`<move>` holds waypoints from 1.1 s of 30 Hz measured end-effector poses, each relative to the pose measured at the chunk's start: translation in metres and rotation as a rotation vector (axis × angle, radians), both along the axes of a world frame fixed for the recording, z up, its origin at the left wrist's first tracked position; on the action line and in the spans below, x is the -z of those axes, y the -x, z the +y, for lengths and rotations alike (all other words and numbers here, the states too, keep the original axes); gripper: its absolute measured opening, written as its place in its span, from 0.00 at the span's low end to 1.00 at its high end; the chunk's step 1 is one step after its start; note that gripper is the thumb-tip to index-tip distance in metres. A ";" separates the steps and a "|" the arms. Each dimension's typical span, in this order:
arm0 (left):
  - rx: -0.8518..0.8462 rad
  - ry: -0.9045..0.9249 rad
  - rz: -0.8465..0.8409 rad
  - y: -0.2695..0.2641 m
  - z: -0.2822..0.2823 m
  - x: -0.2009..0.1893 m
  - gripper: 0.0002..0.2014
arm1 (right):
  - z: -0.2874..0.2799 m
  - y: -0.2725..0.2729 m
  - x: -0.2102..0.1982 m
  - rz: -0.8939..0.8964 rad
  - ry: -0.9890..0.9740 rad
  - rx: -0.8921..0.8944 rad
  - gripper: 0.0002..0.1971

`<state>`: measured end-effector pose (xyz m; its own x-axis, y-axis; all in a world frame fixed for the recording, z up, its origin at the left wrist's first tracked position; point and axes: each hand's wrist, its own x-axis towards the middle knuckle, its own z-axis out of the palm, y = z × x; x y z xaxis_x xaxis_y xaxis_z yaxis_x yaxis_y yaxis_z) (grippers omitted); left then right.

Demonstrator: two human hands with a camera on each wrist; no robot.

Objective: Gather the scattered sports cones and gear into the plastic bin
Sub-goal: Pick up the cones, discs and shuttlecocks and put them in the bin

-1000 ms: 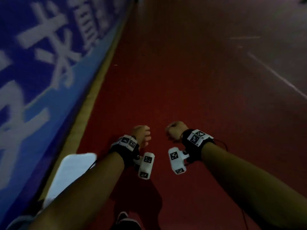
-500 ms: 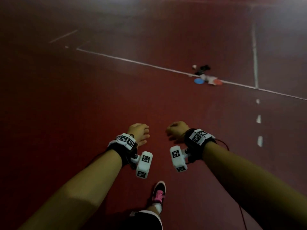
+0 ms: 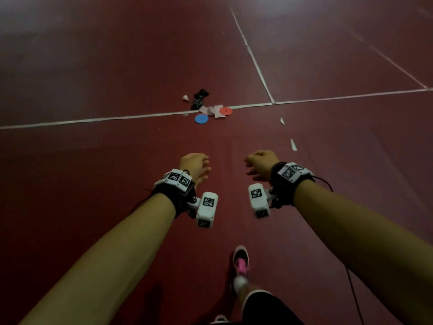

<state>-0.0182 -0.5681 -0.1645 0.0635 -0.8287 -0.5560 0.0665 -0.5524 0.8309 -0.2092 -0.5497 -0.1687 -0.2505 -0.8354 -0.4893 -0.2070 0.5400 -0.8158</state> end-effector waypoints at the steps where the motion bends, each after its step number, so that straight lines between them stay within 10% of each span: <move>1: -0.011 0.014 -0.020 0.005 -0.030 0.006 0.06 | -0.029 0.003 0.008 -0.025 -0.011 0.023 0.05; 15: -0.367 0.056 -0.133 -0.054 -0.426 -0.011 0.06 | -0.467 -0.029 -0.024 -0.273 0.042 -0.119 0.11; 19: -0.402 0.009 -0.119 -0.059 -0.532 0.015 0.07 | -0.570 -0.029 -0.012 -0.104 0.062 -0.236 0.04; 33: -0.164 -0.061 -0.045 -0.015 -0.967 0.041 0.06 | -0.948 0.013 0.035 0.105 0.012 -0.102 0.04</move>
